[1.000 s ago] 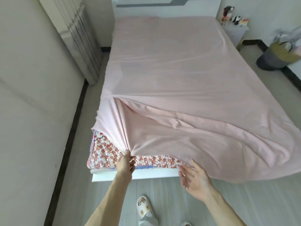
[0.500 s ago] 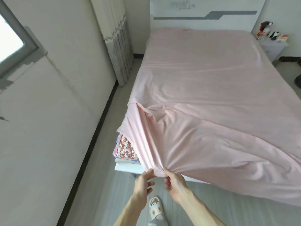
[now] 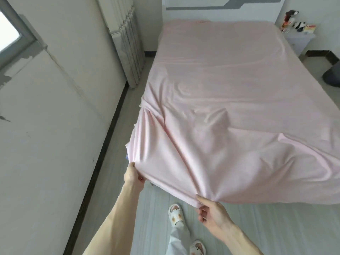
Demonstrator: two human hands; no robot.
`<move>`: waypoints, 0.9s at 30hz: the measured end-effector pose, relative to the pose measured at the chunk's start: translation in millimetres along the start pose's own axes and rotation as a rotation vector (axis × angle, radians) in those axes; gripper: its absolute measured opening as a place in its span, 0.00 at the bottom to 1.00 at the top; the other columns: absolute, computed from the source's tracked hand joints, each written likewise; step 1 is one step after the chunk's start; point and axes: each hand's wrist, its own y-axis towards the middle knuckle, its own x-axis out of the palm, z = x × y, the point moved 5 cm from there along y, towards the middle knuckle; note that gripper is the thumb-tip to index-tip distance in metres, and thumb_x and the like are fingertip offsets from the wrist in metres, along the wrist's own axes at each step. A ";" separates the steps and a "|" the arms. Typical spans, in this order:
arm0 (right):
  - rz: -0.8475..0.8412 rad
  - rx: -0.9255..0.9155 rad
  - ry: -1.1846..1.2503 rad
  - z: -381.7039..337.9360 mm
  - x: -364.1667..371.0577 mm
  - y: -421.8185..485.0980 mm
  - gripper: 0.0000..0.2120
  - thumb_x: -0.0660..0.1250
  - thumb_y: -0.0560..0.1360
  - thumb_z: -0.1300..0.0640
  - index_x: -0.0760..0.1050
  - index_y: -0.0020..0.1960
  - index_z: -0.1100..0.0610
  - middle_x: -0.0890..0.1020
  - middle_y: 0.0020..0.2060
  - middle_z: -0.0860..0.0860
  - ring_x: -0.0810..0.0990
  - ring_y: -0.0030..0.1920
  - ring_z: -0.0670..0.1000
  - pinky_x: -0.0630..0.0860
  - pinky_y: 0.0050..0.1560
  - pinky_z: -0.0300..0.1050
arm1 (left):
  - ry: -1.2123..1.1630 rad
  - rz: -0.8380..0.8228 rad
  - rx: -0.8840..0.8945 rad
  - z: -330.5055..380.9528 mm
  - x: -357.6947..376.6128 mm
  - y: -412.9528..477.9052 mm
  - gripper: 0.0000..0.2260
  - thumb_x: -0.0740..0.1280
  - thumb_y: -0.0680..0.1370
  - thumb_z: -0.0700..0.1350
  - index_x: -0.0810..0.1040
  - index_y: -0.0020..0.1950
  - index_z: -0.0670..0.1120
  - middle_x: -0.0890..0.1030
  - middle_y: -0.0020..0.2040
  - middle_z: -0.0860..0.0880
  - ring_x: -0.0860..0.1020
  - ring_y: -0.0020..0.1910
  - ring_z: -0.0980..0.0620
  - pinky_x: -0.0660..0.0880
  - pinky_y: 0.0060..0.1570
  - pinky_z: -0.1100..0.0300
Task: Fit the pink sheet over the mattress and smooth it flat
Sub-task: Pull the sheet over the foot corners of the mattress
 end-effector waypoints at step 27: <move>0.567 0.098 -0.055 137.2 -16.4 10.0 0.06 0.70 0.76 0.60 0.75 0.49 0.62 0.79 0.37 0.56 0.78 0.34 0.53 0.73 0.28 0.39 | 0.372 -0.040 -0.252 -67.5 -210.5 52.7 0.05 0.62 0.80 0.41 0.76 0.53 0.43 0.82 0.48 0.48 0.81 0.44 0.48 0.75 0.44 0.55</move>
